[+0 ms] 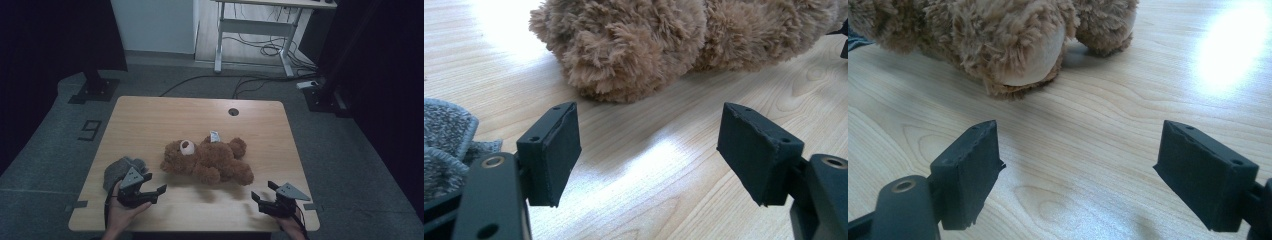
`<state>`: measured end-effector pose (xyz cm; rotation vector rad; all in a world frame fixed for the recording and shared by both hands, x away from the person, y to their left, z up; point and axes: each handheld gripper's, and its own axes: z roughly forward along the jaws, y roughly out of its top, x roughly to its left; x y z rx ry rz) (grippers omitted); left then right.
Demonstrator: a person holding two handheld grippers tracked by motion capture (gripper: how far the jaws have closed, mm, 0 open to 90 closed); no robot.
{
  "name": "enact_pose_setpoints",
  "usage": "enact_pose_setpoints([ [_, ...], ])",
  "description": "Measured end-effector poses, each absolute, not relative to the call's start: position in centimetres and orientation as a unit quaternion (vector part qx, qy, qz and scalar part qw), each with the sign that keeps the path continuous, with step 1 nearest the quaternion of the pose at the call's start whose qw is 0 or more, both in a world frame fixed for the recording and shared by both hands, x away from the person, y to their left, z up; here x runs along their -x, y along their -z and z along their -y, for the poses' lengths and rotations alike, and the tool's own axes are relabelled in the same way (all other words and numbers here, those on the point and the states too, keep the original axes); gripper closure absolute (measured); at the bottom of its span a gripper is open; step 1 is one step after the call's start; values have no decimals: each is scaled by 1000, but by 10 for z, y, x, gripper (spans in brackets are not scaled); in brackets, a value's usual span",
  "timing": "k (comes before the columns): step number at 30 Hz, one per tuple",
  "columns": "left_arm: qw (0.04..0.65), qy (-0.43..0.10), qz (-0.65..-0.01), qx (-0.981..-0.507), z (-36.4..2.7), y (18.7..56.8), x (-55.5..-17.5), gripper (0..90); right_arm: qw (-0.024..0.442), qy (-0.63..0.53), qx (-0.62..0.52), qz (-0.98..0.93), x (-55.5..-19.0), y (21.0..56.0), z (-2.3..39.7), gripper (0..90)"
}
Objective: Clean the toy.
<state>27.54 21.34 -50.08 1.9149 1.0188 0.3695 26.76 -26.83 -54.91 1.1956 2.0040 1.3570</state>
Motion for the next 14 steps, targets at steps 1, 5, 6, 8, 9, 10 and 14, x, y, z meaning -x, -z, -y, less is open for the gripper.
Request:
enact_pose_setpoints([
  [1, 453, -149, -413, -776, -214, 501, -276, 255, 219, -491, -432, -724, -268, 549, 268, 171],
  [5, 452, -149, -412, -777, -213, 502, -276, 255, 219, -490, -428, -727, -268, 549, 268, 173],
  [6, 452, -148, -412, -777, -213, 502, -276, 255, 219, -490, -428, -727, -268, 549, 267, 173],
  [8, 453, -147, -412, -777, -212, 502, -276, 254, 219, -491, -426, -728, -268, 549, 267, 173],
  [9, 453, -147, -413, -777, -212, 502, -276, 255, 219, -492, -424, -728, -268, 549, 267, 172],
  [10, 453, -147, -413, -777, -213, 502, -276, 254, 219, -492, -422, -729, -267, 549, 267, 172],
  [14, 455, -145, -416, -774, -214, 501, -277, 255, 220, -495, -418, -729, -267, 548, 268, 171],
])
